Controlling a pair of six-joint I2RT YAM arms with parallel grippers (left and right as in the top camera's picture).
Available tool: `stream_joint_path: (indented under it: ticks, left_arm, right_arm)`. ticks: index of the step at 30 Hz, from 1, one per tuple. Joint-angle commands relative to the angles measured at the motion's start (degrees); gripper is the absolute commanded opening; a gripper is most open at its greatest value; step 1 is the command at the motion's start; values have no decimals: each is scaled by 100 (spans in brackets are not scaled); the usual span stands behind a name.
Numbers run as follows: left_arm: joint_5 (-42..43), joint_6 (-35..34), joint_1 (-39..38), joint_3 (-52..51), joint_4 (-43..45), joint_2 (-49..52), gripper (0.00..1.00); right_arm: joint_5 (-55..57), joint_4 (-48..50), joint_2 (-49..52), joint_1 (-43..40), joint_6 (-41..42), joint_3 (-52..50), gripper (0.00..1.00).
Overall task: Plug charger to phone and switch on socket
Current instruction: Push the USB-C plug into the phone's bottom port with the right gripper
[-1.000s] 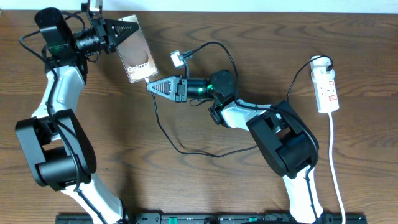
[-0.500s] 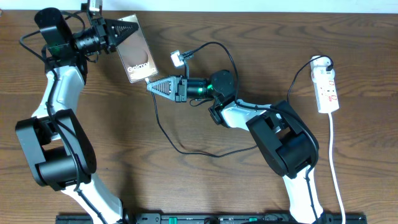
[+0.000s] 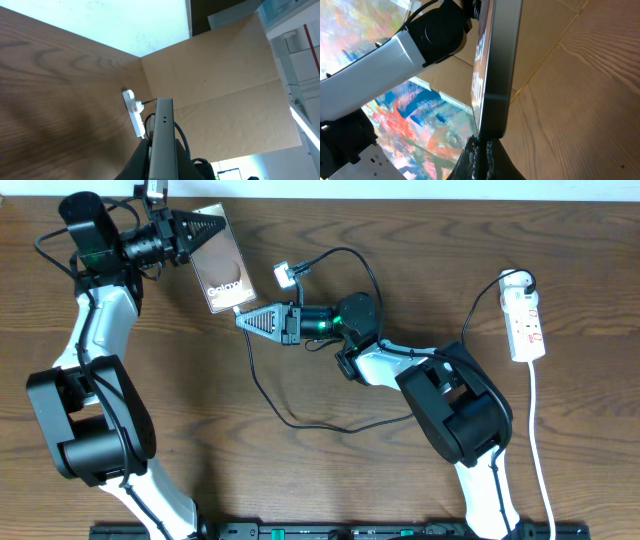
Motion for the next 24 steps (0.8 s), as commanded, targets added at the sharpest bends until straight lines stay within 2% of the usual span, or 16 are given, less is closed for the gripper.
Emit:
stream_joint_path:
  ticks: [1,12,24]
  left_arm:
    - [247,-28,-50,37,33,-157,7]
    - [247,-28,-50,37,33,-157,7]
    - [273,-22,-50,37,33,-157,7]
  right_arm:
    - [317,79,48,-9,81,79,1]
    - [531,168,48,-7,348,79,1]
    - [1392,173,48,57,922,79,1]
